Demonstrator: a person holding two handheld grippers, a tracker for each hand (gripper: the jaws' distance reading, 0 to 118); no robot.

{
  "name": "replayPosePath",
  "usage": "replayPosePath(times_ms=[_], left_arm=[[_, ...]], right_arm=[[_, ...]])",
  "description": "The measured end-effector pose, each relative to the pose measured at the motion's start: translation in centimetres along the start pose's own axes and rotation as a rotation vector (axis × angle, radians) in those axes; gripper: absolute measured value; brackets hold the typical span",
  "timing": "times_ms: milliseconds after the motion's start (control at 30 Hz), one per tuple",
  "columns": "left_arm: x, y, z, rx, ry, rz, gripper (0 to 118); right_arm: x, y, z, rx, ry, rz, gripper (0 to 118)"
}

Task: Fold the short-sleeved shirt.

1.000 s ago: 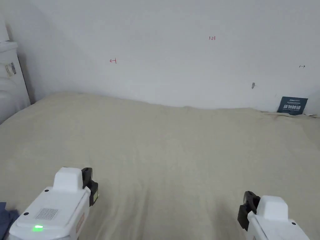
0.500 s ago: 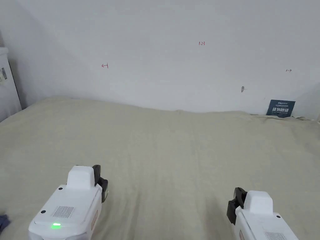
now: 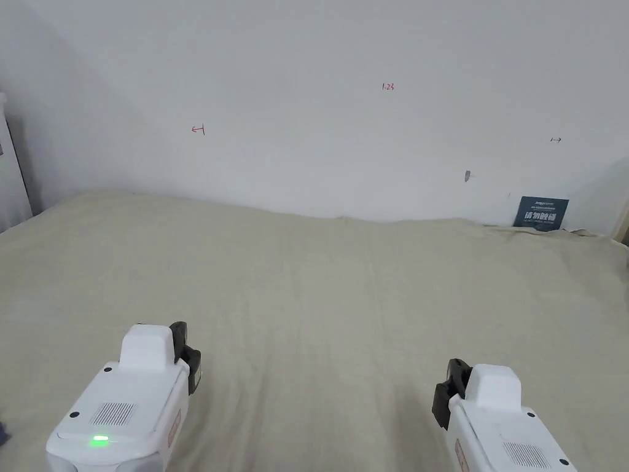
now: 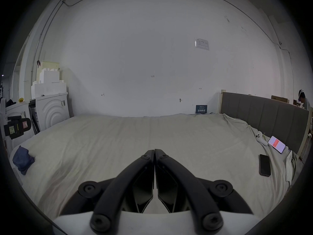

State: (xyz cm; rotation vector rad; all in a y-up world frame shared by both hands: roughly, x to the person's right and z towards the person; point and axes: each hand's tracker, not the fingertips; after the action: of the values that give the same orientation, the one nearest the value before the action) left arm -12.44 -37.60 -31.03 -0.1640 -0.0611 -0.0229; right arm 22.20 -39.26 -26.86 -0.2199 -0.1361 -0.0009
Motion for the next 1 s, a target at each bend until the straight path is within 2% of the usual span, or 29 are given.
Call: replayPosePath(times_ms=[1000], left_arm=[[-0.41, 0.6, 0.11, 0.034, -0.03, 0.001, 0]], right_arm=[[-0.07, 0.36, 0.28, 0.022, -0.002, 0.016, 1]])
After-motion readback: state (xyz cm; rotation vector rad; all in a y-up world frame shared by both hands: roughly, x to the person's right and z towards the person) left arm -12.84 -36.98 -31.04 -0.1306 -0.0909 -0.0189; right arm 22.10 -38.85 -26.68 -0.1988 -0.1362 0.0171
